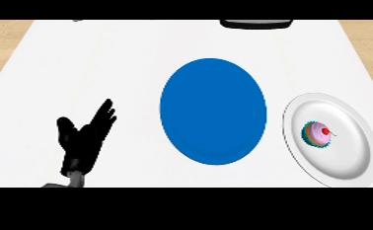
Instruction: Pick the cupcake from the plate and place it in the plate
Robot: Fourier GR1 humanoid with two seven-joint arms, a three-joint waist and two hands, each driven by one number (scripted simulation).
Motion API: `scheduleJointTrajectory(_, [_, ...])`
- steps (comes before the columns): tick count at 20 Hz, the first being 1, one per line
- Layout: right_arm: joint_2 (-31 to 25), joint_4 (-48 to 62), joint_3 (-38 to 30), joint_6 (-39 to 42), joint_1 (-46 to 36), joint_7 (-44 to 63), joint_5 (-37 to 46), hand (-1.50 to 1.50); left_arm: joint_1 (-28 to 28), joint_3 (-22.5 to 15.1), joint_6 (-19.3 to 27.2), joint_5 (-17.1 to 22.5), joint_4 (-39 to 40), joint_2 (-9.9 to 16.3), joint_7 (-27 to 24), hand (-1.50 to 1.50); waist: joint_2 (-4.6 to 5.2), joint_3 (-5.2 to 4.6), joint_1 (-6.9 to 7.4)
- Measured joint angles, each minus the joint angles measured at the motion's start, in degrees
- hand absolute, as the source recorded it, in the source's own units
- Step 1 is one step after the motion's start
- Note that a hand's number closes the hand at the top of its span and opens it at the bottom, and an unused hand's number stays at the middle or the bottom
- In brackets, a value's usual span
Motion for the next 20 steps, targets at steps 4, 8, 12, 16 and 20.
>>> scheduleJointTrajectory(4, [-4.65, -3.22, 5.13, 1.72, 0.56, 1.64, 6.41, -1.5, -0.48, 0.21, -0.37, -0.28, 0.89, -0.19, -0.51, 0.0, -0.15, -0.06, -0.08])
scheduleJointTrajectory(8, [-6.28, -8.98, 8.83, 2.28, 2.12, 4.63, 10.75, -1.5, -0.91, 0.46, 0.0, -0.61, 1.14, -0.8, 0.09, 0.0, -0.35, -0.1, -0.49])
scheduleJointTrajectory(12, [-5.85, -16.51, 10.71, 1.31, 3.83, 11.05, 13.39, -1.5, 0.7, -0.1, 0.57, -1.67, -0.33, -1.58, -0.09, 0.0, -0.49, -0.09, -0.66])
scheduleJointTrajectory(16, [-3.21, -24.21, 11.93, -0.15, 6.22, 17.53, 15.71, -1.5, 1.0, 0.18, 0.16, -2.4, -0.32, -2.18, -0.4, 0.0, -0.5, -0.05, -0.71])
scheduleJointTrajectory(20, [-0.15, -26.95, 12.27, -2.19, 7.62, 20.62, 19.8, -1.5, 0.22, 0.94, -0.34, -3.07, -0.06, -2.7, 0.36, 0.0, -0.43, -0.05, -0.56])
